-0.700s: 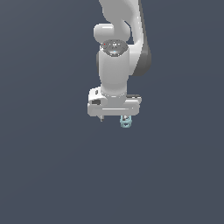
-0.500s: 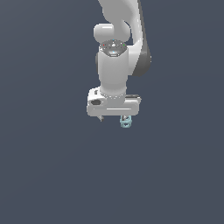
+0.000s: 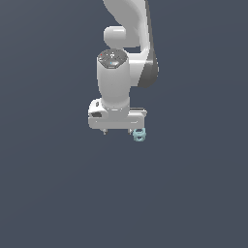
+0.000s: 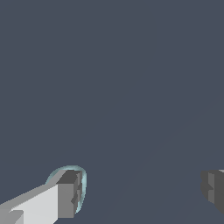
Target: Pick up the object and move it to a goal position.
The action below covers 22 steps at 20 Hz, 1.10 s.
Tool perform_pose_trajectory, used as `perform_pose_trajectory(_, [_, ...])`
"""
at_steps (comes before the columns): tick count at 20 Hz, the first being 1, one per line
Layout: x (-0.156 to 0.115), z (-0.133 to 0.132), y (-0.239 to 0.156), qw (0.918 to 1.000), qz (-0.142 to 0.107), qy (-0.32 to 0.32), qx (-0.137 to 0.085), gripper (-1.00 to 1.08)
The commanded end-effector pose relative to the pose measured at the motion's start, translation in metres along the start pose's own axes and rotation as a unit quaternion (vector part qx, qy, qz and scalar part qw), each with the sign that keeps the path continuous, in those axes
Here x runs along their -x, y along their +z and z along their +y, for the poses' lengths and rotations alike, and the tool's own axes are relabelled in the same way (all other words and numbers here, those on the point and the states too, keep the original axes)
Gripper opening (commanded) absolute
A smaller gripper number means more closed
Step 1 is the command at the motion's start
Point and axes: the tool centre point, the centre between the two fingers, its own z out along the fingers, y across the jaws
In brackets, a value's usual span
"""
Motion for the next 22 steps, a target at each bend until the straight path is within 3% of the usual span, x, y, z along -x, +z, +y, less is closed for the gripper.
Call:
perform_pose_trajectory(1, [0.0,-0.001,0.0,1.0,0.0,-0.001,0.0,1.0])
perform_pose_trajectory(11, [0.02,-0.03,0.027,1.0,-0.005,0.002,0.0,1.0])
perform_pose_trajectory(22, [0.079,-0.092,0.081,0.9998,-0.018,0.005,0.001,1.0])
